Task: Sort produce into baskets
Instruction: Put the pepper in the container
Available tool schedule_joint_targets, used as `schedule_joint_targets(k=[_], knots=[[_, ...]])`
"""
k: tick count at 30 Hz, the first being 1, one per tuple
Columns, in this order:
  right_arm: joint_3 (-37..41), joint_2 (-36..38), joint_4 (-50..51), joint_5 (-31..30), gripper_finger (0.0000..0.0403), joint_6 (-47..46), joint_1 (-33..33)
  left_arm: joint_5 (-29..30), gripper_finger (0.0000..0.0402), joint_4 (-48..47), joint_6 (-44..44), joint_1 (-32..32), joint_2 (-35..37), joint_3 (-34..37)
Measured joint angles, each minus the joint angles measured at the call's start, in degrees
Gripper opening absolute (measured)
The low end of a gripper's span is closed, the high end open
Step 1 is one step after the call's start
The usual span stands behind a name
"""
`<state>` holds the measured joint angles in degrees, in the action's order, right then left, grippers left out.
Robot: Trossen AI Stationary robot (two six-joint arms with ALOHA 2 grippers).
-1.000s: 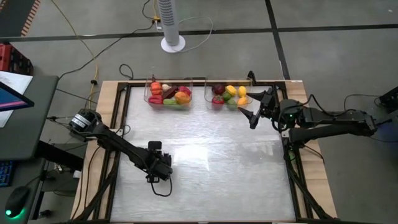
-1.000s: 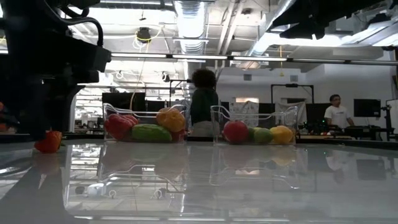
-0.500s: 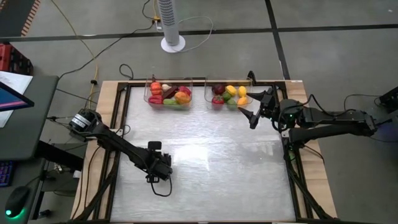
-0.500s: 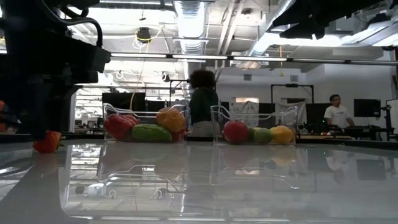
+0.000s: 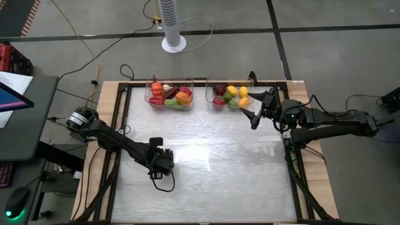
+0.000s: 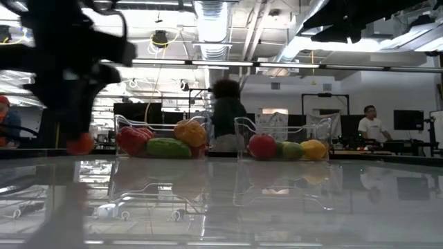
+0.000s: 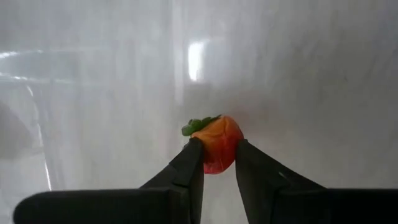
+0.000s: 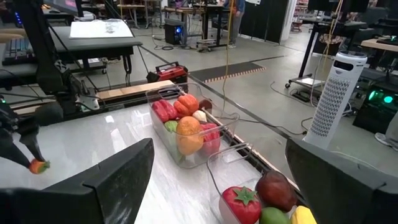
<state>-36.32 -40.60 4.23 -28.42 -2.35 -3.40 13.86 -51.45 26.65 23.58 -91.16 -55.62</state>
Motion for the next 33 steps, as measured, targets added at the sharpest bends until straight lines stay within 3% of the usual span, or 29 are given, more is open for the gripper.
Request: schedule_joint_targets(k=[5,14,23,26,33], knots=[[0.0,0.0,-0.84,0.0,0.039,0.0,0.0,4.62,0.0067,7.18,-7.15,-4.47,0.09,-1.66],[0.0,0.02,-1.47,0.0,0.039,0.96,0.0,4.45,0.0067,29.02,-25.92,-20.14,0.09,-3.99],[0.0,0.01,-1.74,-0.13,0.039,2.65,-0.07,3.57,0.0067,60.36,-31.07,-36.11,-0.94,-5.95],[0.0,0.0,-2.26,-0.13,0.039,2.89,-0.1,3.28,0.0067,64.5,-30.43,-40.12,-3.62,-8.37],[0.0,0.02,-2.9,-0.06,0.039,4.47,-0.5,-0.13,0.0067,63.29,-29.09,-44.05,-12.82,-17.92]])
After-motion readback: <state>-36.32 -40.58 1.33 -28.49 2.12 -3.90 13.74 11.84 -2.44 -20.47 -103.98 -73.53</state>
